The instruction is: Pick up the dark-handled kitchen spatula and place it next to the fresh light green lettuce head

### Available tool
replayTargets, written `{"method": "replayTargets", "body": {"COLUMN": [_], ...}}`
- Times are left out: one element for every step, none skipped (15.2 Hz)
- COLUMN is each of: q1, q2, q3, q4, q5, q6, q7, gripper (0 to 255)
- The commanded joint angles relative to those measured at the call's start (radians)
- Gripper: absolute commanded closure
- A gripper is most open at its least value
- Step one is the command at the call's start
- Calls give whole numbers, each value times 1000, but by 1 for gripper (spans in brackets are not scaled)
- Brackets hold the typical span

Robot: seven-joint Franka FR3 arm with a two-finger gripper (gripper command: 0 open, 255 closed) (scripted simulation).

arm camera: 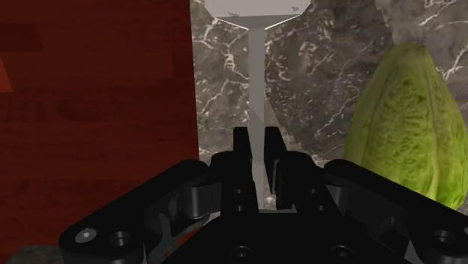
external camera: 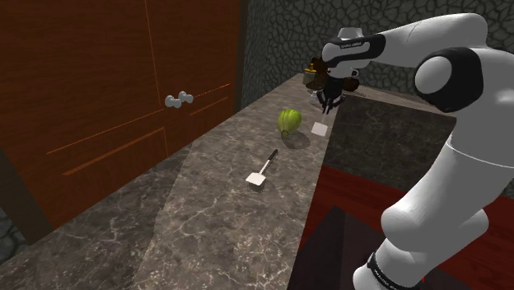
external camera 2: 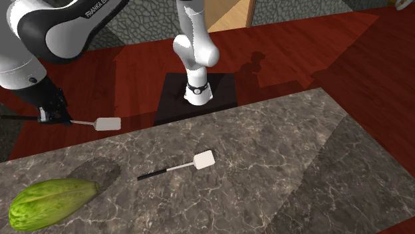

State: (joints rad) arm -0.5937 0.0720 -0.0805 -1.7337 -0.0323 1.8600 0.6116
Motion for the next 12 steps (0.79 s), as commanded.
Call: {"method": "replayTargets", "body": {"q1": [-15,-24,-33,-43,-53,-70,-70,-70,-70,-70,-69,-69], "q2": [75,113,151,191,233,301,300,298,297,296,296,295], "q3": [-12,-18,-22,-27,-31,-36,-35,-34,-34,-34,-34,-34], "q4": [97,146,199,254,313,413,397,381,366,351,337,323], "q5": [9,15,20,26,33,43,43,42,42,42,42,42], "q6": [-21,-33,-46,-61,-79,-110,-96,-81,-67,-53,-40,-26], "q7": [-30,-45,-59,-74,-87,-108,-107,-107,-107,-106,-106,-106], "gripper": [255,255,255,255,255,255,255,255,255,255,255,255]}}
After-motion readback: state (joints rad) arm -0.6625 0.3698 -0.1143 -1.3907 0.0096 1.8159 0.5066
